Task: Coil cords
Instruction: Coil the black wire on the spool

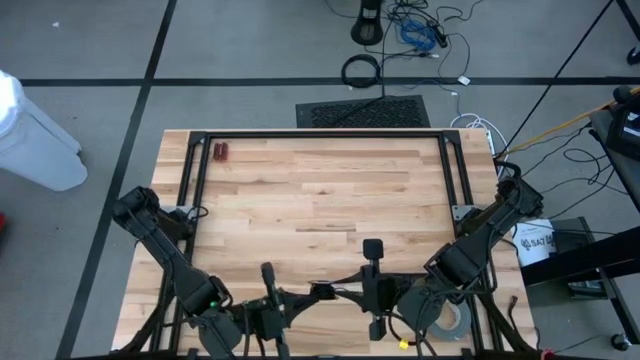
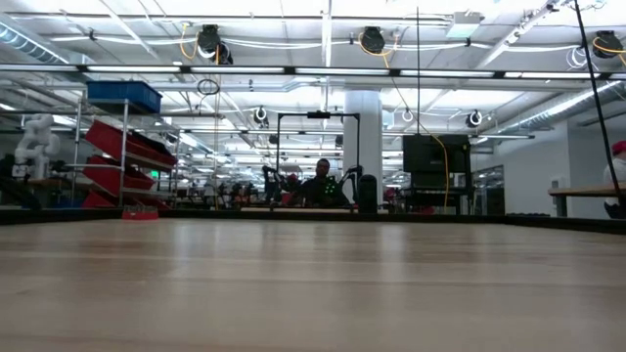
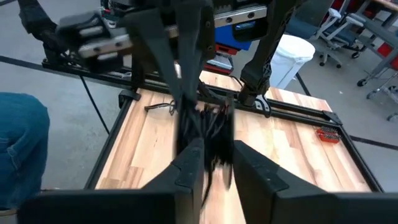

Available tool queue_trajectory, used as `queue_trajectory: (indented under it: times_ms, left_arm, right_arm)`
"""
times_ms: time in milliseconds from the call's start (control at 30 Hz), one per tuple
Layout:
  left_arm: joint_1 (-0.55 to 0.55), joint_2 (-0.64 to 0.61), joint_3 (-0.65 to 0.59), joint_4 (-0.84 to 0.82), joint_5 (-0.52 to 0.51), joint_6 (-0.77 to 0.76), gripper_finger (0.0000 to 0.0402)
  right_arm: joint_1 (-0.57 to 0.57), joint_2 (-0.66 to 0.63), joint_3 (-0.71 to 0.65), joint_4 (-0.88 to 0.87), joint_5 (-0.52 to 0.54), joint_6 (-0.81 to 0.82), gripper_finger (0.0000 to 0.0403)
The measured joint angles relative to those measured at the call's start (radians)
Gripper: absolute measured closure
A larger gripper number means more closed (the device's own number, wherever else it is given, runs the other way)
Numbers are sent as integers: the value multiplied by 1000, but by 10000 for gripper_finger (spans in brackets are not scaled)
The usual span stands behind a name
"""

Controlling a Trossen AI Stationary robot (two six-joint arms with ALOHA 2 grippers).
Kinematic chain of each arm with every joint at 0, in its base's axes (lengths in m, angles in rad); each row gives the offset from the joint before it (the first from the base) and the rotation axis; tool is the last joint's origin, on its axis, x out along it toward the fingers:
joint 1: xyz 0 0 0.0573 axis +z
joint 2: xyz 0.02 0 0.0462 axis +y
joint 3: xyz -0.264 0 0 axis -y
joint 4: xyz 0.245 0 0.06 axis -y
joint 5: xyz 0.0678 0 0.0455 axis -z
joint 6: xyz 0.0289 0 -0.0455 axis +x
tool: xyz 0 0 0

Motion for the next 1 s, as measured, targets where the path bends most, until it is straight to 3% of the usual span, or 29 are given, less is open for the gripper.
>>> queue_trajectory:
  times_ms: [267, 500, 867, 1000]
  left_arm:
    - [15, -82, 0, -205, 68, -151, 400]
    - [55, -105, 0, -221, 229, -151, 401]
    - [100, -104, 0, -263, 288, -151, 401]
    - [104, -104, 0, -267, 301, -150, 401]
  right_arm:
    - [16, -57, 0, -32, -6, 49, 307]
    - [7, -36, 0, -40, 61, 11, 300]
    - [-45, -20, 0, -40, 70, 14, 300]
    - [-73, -12, 0, -61, 13, 24, 300]
